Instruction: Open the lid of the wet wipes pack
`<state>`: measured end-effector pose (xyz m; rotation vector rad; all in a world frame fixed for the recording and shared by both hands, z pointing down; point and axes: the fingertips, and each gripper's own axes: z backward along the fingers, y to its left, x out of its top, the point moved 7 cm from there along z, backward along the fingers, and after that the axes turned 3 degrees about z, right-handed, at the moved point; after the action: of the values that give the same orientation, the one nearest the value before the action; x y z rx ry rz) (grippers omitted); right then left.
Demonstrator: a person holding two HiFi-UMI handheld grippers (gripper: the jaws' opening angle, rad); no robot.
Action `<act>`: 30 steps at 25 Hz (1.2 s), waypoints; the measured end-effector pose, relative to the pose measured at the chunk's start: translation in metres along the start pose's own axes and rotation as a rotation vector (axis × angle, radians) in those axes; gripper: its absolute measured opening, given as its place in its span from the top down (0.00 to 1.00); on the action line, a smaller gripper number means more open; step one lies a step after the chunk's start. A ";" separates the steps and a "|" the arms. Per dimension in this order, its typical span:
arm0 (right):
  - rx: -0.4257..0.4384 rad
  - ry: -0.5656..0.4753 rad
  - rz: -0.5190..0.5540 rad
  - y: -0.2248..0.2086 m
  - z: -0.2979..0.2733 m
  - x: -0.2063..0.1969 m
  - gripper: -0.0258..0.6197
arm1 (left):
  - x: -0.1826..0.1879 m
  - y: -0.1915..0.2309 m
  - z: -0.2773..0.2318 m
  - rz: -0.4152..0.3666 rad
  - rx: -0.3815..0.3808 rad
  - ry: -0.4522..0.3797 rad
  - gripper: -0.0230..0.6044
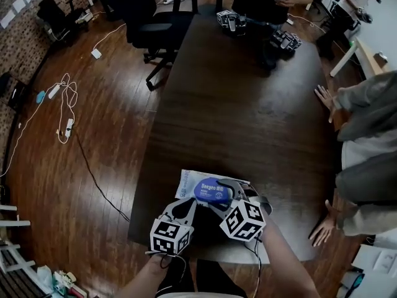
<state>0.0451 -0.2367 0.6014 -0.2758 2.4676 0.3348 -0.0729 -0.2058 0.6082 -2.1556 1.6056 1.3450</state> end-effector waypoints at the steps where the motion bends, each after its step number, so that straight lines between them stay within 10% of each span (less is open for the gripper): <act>1: 0.006 0.007 0.006 0.000 -0.002 -0.001 0.53 | 0.000 0.000 -0.001 0.004 0.001 0.003 0.96; 18: 0.001 0.048 0.029 -0.008 -0.012 -0.003 0.46 | 0.000 0.000 -0.008 -0.002 0.019 0.056 0.96; 30: 0.186 0.000 -0.157 -0.023 -0.014 -0.010 0.47 | 0.000 0.000 -0.010 0.001 0.022 0.083 0.96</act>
<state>0.0509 -0.2613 0.6146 -0.3874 2.4374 0.0387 -0.0672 -0.2116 0.6148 -2.2257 1.6435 1.2475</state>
